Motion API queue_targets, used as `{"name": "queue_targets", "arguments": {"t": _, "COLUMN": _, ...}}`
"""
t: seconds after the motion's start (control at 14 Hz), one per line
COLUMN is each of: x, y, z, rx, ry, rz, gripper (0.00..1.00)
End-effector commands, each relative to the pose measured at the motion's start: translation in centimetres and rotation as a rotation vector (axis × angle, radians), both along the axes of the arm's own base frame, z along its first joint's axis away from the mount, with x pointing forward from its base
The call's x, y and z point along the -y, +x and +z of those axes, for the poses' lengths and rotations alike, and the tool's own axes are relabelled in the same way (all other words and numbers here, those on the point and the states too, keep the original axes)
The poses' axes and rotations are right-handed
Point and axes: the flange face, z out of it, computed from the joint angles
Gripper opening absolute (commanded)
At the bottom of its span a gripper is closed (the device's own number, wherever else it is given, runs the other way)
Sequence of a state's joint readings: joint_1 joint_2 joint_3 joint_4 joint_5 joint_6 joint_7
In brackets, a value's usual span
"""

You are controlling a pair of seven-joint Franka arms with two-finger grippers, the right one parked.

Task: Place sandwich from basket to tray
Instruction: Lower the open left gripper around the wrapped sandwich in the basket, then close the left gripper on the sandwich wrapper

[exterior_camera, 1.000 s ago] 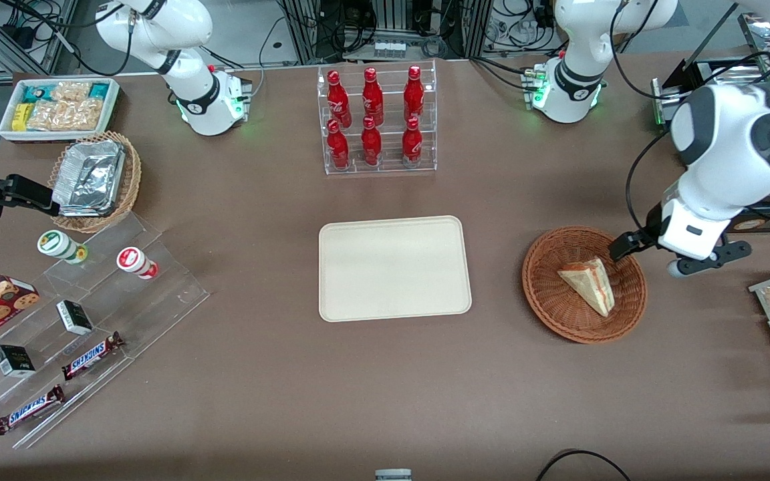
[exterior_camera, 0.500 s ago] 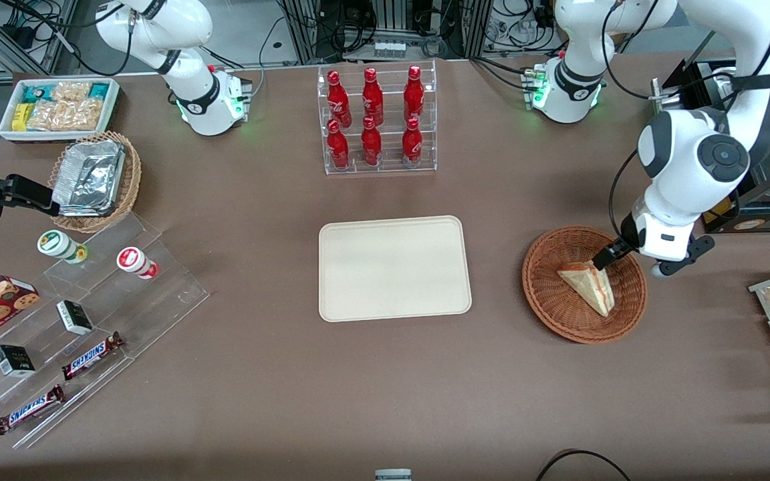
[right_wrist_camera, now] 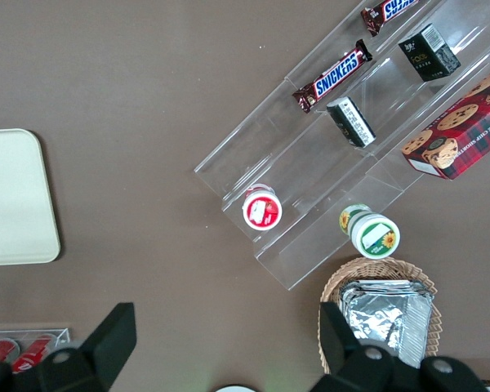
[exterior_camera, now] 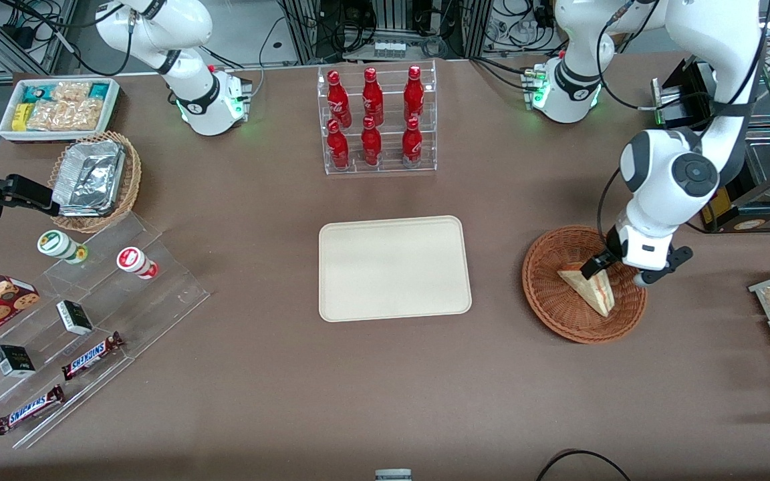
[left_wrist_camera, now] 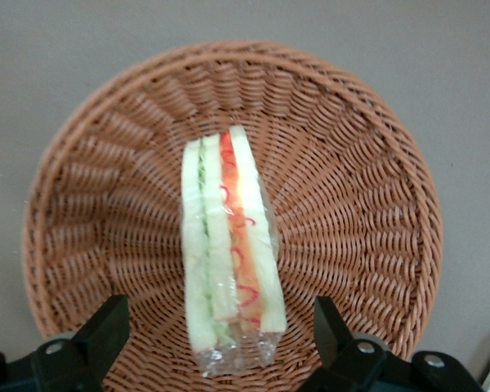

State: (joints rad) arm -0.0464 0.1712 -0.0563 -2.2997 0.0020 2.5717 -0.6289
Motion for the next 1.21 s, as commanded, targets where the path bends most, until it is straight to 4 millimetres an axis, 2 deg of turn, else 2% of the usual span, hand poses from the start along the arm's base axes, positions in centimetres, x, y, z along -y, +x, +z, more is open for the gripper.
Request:
{"name": "queue_targets", "arguments": {"t": 0.0, "x": 0.4, "y": 0.0, "z": -1.0, "rx": 0.012, "ry": -0.004, "rz": 0.011, "gripper": 1.0}}
{"name": "queue_targets", "arguments": {"t": 0.29, "x": 0.3, "y": 0.4, "z": -2.3, "rx": 0.023, "ry": -0.008, "rz": 0.015, "gripper": 0.99}}
{"name": "queue_targets", "arguments": {"t": 0.36, "x": 0.3, "y": 0.5, "z": -2.5, "rx": 0.029, "ry": -0.01, "rz": 0.019, "gripper": 0.97}}
{"name": "queue_targets", "arguments": {"t": 0.43, "x": 0.3, "y": 0.5, "z": -2.7, "rx": 0.035, "ry": -0.013, "rz": 0.033, "gripper": 0.9}}
{"name": "queue_targets", "arguments": {"t": 0.5, "x": 0.3, "y": 0.5, "z": -3.3, "rx": 0.034, "ry": -0.016, "rz": 0.053, "gripper": 0.54}}
{"name": "queue_targets", "arguments": {"t": 0.57, "x": 0.4, "y": 0.6, "z": -3.4, "rx": 0.038, "ry": -0.017, "rz": 0.055, "gripper": 0.09}}
{"name": "queue_targets", "arguments": {"t": 0.64, "x": 0.4, "y": 0.7, "z": -3.5, "rx": 0.038, "ry": -0.017, "rz": 0.055, "gripper": 0.0}}
{"name": "queue_targets", "arguments": {"t": 0.79, "x": 0.5, "y": 0.7, "z": -2.9, "rx": 0.046, "ry": -0.017, "rz": 0.051, "gripper": 0.0}}
{"name": "queue_targets", "arguments": {"t": 0.86, "x": 0.6, "y": 0.8, "z": -1.9, "rx": 0.057, "ry": -0.016, "rz": 0.047, "gripper": 0.0}}
{"name": "queue_targets", "arguments": {"t": 1.0, "x": 0.5, "y": 0.7, "z": 1.3, "rx": 0.041, "ry": -0.006, "rz": 0.042, "gripper": 0.0}}
{"name": "queue_targets", "arguments": {"t": 1.14, "x": 1.1, "y": 0.7, "z": 6.4, "rx": 0.031, "ry": 0.006, "rz": 0.026, "gripper": 0.0}}
